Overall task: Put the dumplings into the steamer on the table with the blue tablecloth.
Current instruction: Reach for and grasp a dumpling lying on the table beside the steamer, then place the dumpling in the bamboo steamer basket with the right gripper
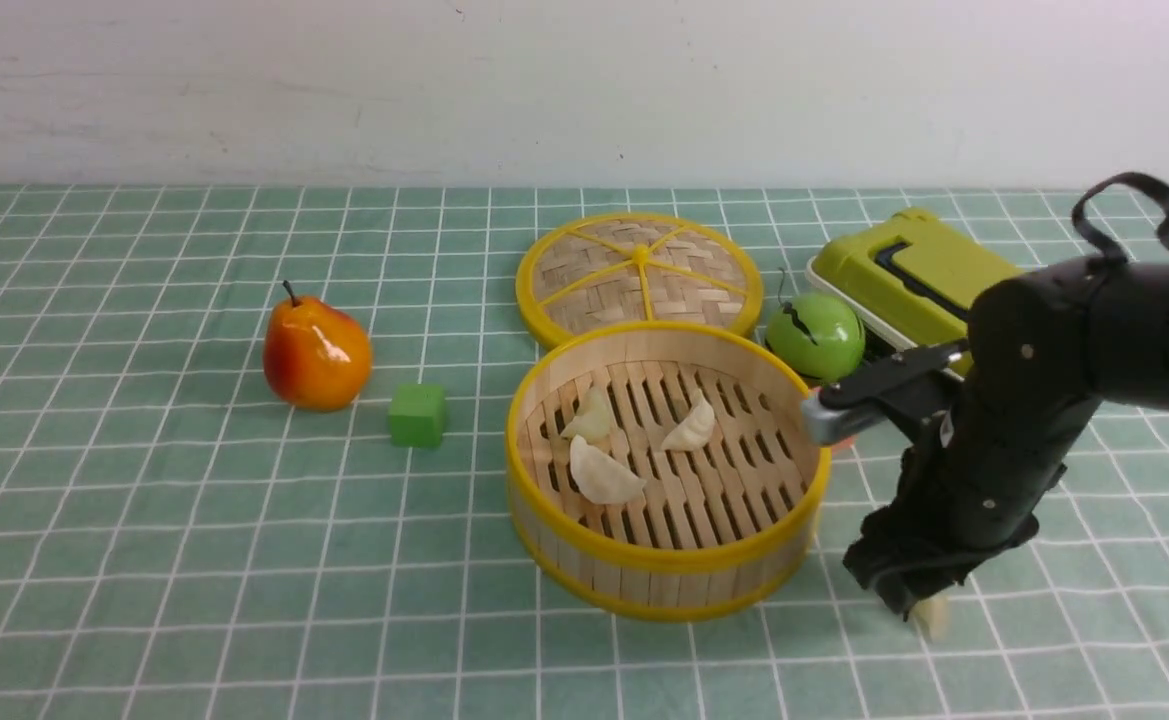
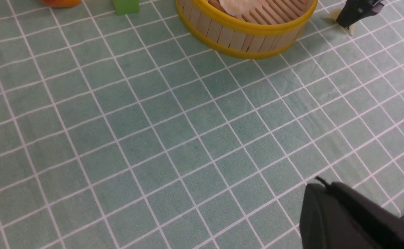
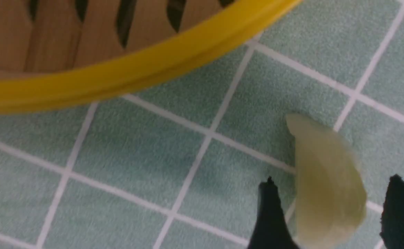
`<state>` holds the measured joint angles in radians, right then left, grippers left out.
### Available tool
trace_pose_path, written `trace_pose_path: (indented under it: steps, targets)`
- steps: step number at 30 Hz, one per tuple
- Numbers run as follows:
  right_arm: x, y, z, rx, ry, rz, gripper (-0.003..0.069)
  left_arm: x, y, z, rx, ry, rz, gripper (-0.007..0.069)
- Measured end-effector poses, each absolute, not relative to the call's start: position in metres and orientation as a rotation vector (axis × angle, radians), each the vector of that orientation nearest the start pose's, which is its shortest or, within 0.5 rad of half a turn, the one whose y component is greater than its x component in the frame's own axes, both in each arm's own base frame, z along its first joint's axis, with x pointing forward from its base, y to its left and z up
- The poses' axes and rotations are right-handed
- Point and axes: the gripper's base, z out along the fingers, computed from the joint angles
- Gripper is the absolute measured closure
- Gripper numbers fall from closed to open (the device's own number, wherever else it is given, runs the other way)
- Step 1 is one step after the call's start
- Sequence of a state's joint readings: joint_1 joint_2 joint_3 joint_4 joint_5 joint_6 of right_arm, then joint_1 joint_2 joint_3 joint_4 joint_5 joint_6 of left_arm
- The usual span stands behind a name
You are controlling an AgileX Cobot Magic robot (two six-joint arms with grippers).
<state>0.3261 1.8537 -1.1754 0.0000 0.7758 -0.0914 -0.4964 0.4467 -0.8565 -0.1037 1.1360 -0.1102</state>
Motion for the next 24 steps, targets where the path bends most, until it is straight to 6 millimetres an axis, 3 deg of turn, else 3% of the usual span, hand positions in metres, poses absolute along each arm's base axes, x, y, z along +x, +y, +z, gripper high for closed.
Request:
trace_pose_path:
  steps: [3,7,8,13,14,16,18,19,21,24]
  targets:
    - [0.339,0.114,0.163,-0.593,2.890,0.024,0.0268,0.035,-0.029,0.365,0.435,2.201,-0.461,0.0638]
    - [0.340,0.113,0.160,-0.529,2.907,0.007,0.0389,0.035,-0.029,0.365,0.435,2.201,-0.461,0.0635]
    - [0.341,0.113,0.162,-0.523,2.902,0.000,0.0417,0.035,-0.029,0.365,0.435,2.201,-0.461,0.0635]
    - [0.344,0.113,0.188,-0.533,2.888,-0.043,0.0416,0.035,-0.029,0.365,0.435,2.201,-0.461,0.0635]
    - [0.346,0.120,0.215,-0.547,2.838,-0.037,0.0416,0.035,-0.029,0.365,0.435,2.201,-0.461,0.0635]
    - [0.348,0.136,0.248,-0.572,2.749,-0.005,0.0416,0.035,-0.029,0.365,0.433,2.197,-0.462,0.0635]
    - [0.349,0.147,0.264,-0.585,2.691,0.026,0.0416,0.036,-0.029,0.366,0.431,2.190,-0.464,0.0635]
    - [0.350,0.167,0.280,-0.618,2.618,0.079,0.0416,0.036,-0.029,0.366,0.429,2.181,-0.466,0.0634]
    - [0.353,0.187,0.285,-0.654,2.561,0.121,0.0416,0.037,-0.029,0.367,0.427,2.171,-0.469,0.0634]
    - [0.358,0.211,0.274,-0.700,2.526,0.153,0.0416,0.037,-0.030,0.368,0.424,2.162,-0.471,0.0632]
